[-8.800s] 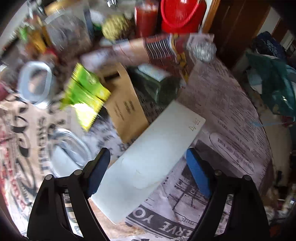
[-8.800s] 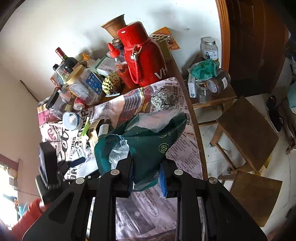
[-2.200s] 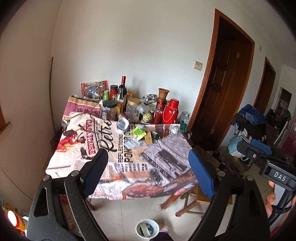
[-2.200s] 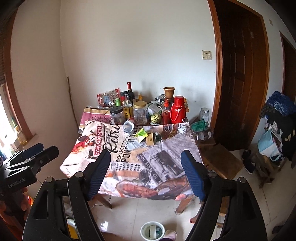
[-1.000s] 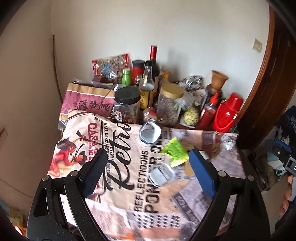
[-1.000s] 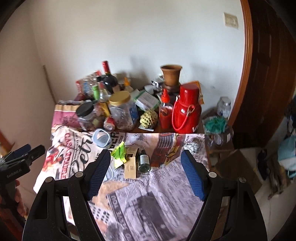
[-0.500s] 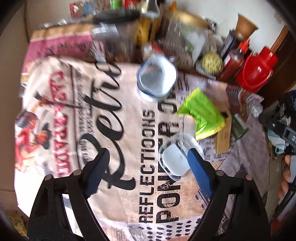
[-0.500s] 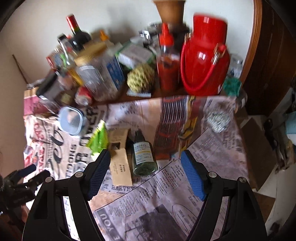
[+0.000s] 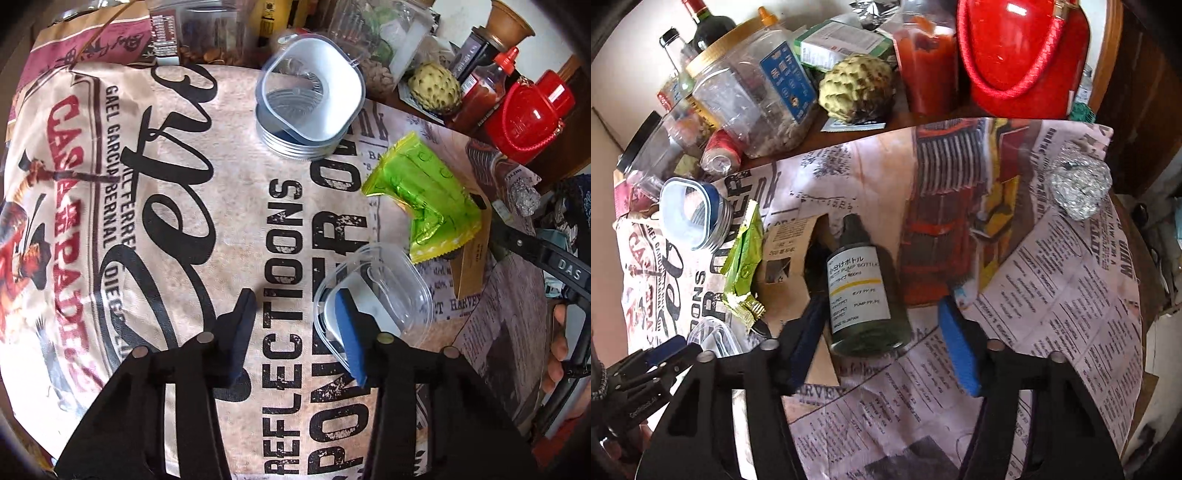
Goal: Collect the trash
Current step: 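Grasp the green glass bottle with the right tool while the left tool grasps the clear plastic container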
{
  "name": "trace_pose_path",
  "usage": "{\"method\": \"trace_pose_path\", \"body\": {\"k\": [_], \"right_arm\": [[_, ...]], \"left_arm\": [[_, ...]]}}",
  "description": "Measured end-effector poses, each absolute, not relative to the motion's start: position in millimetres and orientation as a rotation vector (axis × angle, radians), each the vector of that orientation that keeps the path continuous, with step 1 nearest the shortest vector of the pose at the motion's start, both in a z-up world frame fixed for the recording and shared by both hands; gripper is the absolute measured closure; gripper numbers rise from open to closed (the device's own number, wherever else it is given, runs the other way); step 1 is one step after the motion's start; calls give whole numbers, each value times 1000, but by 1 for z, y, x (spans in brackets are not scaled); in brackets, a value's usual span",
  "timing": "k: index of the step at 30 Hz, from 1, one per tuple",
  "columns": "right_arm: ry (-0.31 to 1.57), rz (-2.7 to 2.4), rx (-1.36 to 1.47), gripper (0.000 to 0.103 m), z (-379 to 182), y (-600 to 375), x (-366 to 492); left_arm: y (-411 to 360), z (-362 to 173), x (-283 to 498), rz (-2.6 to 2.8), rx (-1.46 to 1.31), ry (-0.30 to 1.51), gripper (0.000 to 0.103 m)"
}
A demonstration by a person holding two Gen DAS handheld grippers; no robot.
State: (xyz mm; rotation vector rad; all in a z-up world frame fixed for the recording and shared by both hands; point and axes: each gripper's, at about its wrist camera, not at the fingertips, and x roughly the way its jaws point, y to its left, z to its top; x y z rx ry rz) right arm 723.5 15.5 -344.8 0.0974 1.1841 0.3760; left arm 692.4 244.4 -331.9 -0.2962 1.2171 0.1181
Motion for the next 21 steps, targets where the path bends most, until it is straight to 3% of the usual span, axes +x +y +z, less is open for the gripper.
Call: {"method": "trace_pose_path", "body": {"k": [2,6,14,21], "right_arm": [[1178,388,80,60,-345,21,725],[1143,388,34,60,-339,27,722],[1074,405,38,62,-314,17,709],[1014,437,57,63,-281,1,686]], "left_arm": [[244,-331,693,117,-286,1213,67],[240,-333,699,64,-327,1220,96],[234,-329,703,75,-321,1224,102],[214,-283,692,75,-266,1134,102]]}}
